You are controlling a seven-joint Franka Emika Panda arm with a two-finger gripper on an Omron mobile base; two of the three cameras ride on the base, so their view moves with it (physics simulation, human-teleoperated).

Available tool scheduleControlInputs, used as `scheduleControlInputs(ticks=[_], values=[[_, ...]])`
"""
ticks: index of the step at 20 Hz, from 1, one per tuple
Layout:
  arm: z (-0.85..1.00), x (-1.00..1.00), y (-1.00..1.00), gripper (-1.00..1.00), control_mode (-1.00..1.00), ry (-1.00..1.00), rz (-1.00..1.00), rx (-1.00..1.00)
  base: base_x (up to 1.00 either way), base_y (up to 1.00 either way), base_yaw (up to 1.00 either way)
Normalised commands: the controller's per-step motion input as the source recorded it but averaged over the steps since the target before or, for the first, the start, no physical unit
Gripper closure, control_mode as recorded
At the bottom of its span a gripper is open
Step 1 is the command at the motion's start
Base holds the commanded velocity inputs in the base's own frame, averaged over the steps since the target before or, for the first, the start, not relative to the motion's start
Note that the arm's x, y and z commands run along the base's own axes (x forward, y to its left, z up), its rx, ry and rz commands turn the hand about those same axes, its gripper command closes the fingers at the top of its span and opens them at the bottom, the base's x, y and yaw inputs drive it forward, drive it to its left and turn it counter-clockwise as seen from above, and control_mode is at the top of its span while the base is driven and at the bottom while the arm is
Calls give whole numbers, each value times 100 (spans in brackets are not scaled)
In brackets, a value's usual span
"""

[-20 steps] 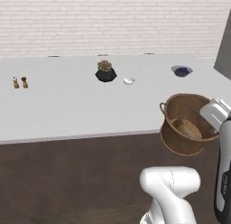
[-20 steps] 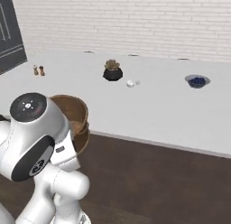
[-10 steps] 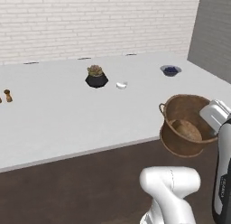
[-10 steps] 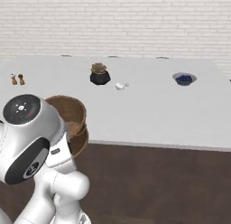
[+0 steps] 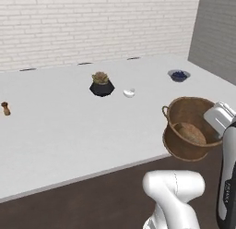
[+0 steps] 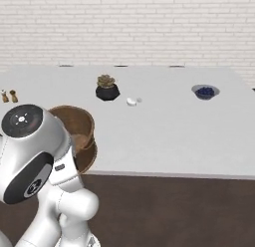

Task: Open the cabinet, pick up the bread from the cabinet and place it in the basket. Then move the basket to the dining counter.

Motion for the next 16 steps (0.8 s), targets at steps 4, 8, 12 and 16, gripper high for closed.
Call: scheduleControlInputs(ticks=[4,8,12,16], values=[[0,0,0,100,100,0,0,0,45,31,-9],[0,0,0,100,100,0,0,0,52,29,-7],[0,0,0,100,100,0,0,0,56,27,-6],[0,56,4,100,-100,0,0,0,17,4,-1]])
